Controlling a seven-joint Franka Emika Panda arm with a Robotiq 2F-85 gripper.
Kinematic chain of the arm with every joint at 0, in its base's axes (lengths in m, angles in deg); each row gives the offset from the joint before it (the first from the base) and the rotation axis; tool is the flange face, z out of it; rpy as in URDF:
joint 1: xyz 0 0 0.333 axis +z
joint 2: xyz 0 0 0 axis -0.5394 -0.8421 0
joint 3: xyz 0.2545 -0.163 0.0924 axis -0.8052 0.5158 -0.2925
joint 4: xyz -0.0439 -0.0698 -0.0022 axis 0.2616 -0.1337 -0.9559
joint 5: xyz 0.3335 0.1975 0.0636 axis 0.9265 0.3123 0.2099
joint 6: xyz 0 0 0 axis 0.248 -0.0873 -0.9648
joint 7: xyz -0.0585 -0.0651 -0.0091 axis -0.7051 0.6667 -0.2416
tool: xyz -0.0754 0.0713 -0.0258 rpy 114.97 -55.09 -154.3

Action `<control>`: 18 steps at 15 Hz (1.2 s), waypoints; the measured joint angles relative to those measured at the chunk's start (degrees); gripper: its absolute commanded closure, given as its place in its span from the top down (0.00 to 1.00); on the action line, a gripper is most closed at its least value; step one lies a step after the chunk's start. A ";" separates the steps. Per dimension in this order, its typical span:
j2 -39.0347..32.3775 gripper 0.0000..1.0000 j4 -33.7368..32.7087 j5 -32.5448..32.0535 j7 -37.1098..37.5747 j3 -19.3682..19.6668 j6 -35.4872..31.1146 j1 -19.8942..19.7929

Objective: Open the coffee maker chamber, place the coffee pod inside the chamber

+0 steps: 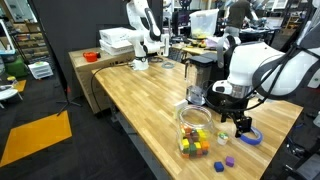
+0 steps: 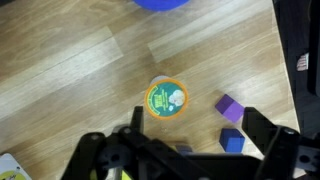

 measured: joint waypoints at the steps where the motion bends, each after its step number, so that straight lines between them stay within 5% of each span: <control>1: 0.00 1.00 0.00 0.00 0.00 -0.02 0.00 0.00; 18: -7.01 1.00 -3.24 -0.67 -0.06 -2.67 0.00 -4.34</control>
